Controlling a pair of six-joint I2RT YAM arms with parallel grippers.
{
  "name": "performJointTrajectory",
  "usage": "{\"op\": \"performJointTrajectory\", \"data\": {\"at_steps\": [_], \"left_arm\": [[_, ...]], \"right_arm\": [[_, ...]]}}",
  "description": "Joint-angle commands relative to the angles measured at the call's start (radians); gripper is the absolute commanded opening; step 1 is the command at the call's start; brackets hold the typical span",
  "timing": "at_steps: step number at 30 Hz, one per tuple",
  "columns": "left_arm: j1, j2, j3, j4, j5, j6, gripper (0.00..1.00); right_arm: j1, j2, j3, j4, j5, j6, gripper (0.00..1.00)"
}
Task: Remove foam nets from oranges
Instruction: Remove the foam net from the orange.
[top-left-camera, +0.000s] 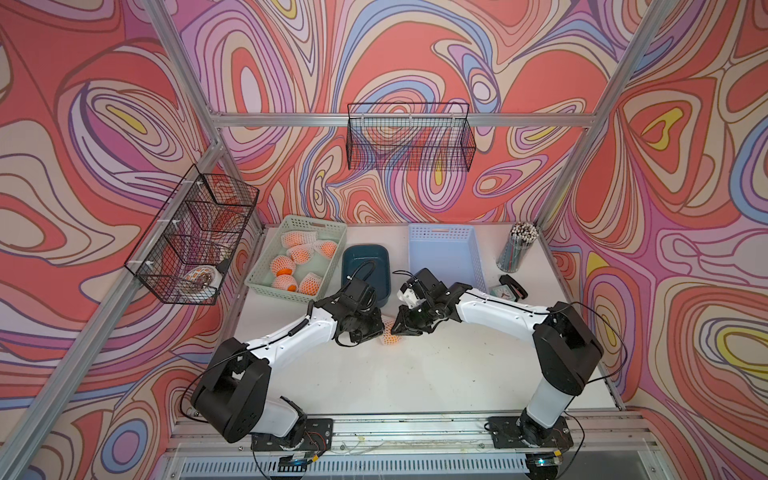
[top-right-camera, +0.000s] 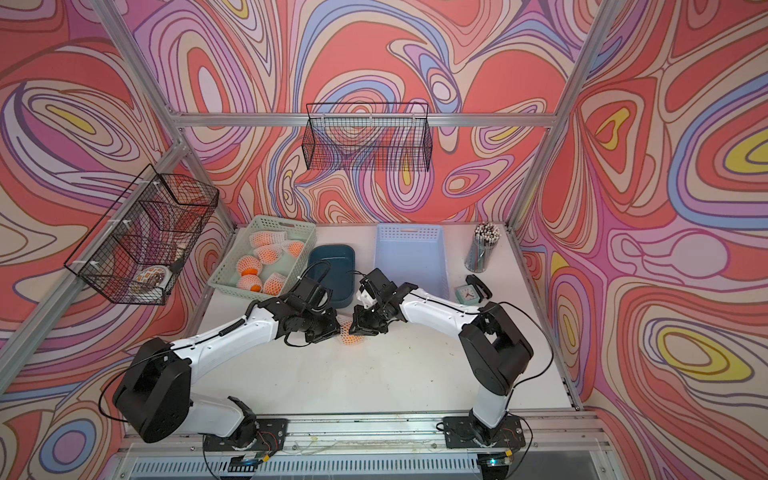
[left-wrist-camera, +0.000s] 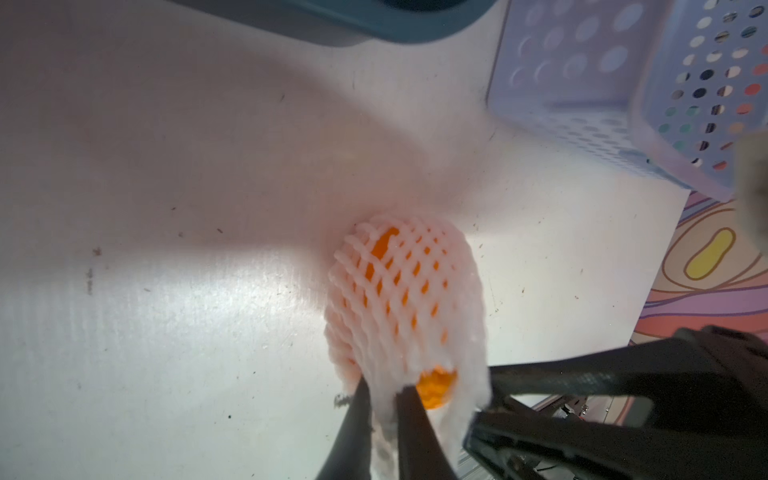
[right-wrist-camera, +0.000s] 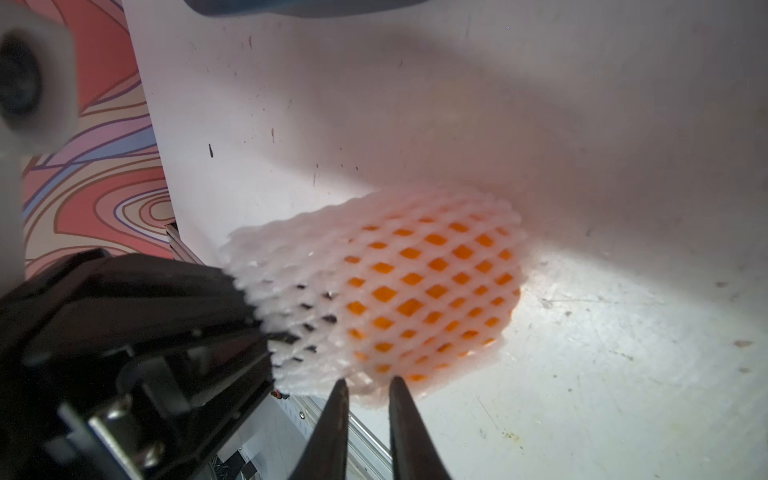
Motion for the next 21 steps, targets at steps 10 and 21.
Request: {"op": "performJointTrajectory", "data": {"at_steps": [10,21], "left_arm": [[-0.038,0.007,0.043,0.068,0.083,-0.049,0.00],[-0.054,0.007,0.045,0.103,0.089,-0.070,0.00]], "right_arm": [[0.006,0.053,0.087,-0.108,0.036,0.015,0.27],[0.006,0.058,0.147,-0.246,0.122,-0.014,0.35]]}}
